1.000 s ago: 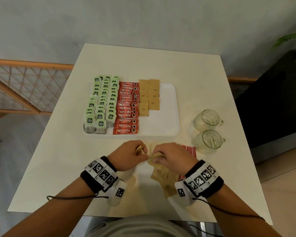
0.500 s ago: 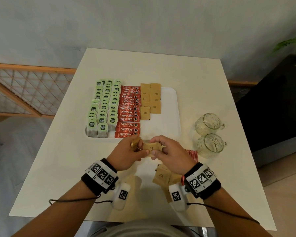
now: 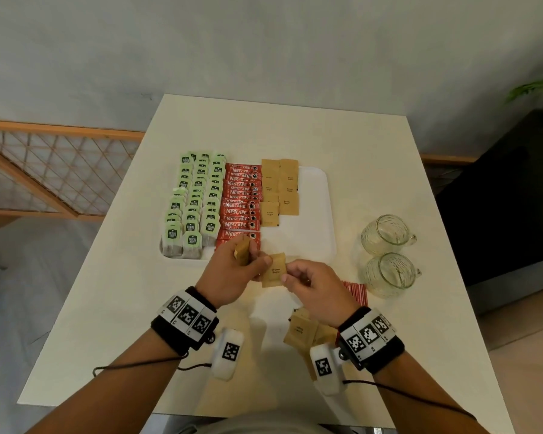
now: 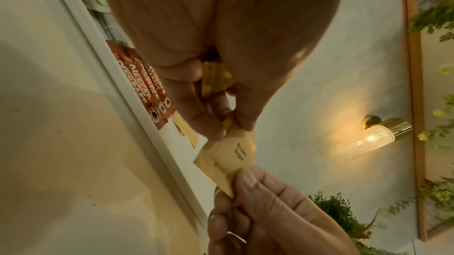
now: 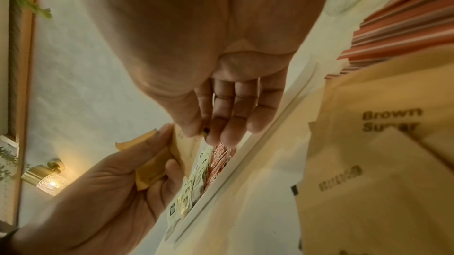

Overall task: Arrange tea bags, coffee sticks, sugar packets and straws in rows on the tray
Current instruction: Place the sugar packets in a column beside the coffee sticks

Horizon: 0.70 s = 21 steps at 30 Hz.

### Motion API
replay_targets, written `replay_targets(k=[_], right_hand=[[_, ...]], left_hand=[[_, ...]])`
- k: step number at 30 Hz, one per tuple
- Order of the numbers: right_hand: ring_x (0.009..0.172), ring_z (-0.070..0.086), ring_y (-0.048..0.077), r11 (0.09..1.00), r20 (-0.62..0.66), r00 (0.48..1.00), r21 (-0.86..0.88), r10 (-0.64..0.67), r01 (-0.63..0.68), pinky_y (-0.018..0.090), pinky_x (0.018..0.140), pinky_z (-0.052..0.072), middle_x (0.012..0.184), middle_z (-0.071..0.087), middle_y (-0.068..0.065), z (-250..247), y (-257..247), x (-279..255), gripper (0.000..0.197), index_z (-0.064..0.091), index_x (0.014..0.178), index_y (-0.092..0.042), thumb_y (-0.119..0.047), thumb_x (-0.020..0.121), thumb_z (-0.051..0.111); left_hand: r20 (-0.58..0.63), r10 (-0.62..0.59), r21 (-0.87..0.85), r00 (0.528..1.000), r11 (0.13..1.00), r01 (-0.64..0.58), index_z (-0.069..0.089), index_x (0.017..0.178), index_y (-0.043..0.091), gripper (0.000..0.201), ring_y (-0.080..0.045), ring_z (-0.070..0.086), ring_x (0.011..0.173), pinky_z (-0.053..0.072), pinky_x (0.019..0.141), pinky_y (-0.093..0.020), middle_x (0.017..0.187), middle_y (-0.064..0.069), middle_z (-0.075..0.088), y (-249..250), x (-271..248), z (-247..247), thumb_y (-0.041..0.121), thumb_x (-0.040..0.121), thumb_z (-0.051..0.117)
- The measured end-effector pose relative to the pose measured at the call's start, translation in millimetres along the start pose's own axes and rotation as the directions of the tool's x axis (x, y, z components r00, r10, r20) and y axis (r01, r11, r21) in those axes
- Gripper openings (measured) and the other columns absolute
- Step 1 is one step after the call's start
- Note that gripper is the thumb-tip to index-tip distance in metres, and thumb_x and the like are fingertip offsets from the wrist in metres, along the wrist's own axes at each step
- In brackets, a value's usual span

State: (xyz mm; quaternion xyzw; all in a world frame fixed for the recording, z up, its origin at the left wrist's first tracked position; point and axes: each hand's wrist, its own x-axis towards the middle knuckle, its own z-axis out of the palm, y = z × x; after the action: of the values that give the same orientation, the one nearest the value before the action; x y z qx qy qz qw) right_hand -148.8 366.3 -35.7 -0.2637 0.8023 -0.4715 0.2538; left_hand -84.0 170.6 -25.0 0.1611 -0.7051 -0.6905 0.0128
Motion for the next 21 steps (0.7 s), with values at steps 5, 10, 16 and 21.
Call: replay_targets(k=[5, 10, 16, 21], right_hand=[[0.065, 0.056, 0.01, 0.999, -0.016, 1.0, -0.041, 0.013, -0.014, 0.03, 0.066, 0.049, 0.072, 0.065, -0.004, 2, 2, 8, 0.018, 0.067, 0.083, -0.021, -0.032, 0.097, 0.064], [0.056, 0.043, 0.003, 0.992, -0.015, 0.999, -0.122, 0.031, -0.033, 0.023, 0.058, 0.039, 0.061, 0.052, -0.01, -2, -4, 23, 0.032, 0.062, 0.071, -0.015, -0.032, 0.099, 0.062], [0.052, 0.046, 0.0, 0.988, -0.171, 0.981, -0.107, 0.089, -0.108, 0.016, 0.055, 0.039, 0.059, 0.06, -0.011, -25, -7, 63, 0.035, 0.069, 0.073, -0.014, -0.034, 0.1, 0.061], [0.051, 0.038, 0.012, 0.952, -0.221, 0.961, -0.217, 0.169, -0.217, 0.025, 0.052, 0.03, 0.054, 0.042, -0.005, -47, -4, 97, 0.047, 0.048, 0.058, -0.016, -0.029, 0.102, 0.057]], left_hand=[[-0.017, 0.005, 0.091, 1.0, 0.996, -0.003, 0.049, 0.084, 0.002, 0.022, -0.016, 0.055, 0.06, 0.051, 0.056, -0.027, 0.067, -0.001, 0.06, 1, 4, -1, -0.004, 0.087, 0.07], [-0.05, 0.035, 0.241, 0.998, 0.97, -0.022, 0.051, 0.082, 0.002, 0.024, -0.023, 0.056, 0.057, 0.053, 0.056, -0.031, 0.069, -0.012, 0.061, 2, 12, -7, 0.011, 0.09, 0.072], [-0.146, 0.057, 0.399, 0.988, 0.917, 0.006, 0.054, 0.082, 0.012, 0.02, 0.004, 0.057, 0.055, 0.045, 0.054, -0.013, 0.072, 0.001, 0.061, 5, 30, -7, 0.02, 0.092, 0.069], [-0.083, 0.122, 0.663, 0.989, 0.748, -0.037, 0.059, 0.096, 0.017, 0.015, -0.009, 0.063, 0.072, 0.05, 0.061, -0.02, 0.084, 0.004, 0.064, 14, 56, -10, 0.024, 0.089, 0.07]])
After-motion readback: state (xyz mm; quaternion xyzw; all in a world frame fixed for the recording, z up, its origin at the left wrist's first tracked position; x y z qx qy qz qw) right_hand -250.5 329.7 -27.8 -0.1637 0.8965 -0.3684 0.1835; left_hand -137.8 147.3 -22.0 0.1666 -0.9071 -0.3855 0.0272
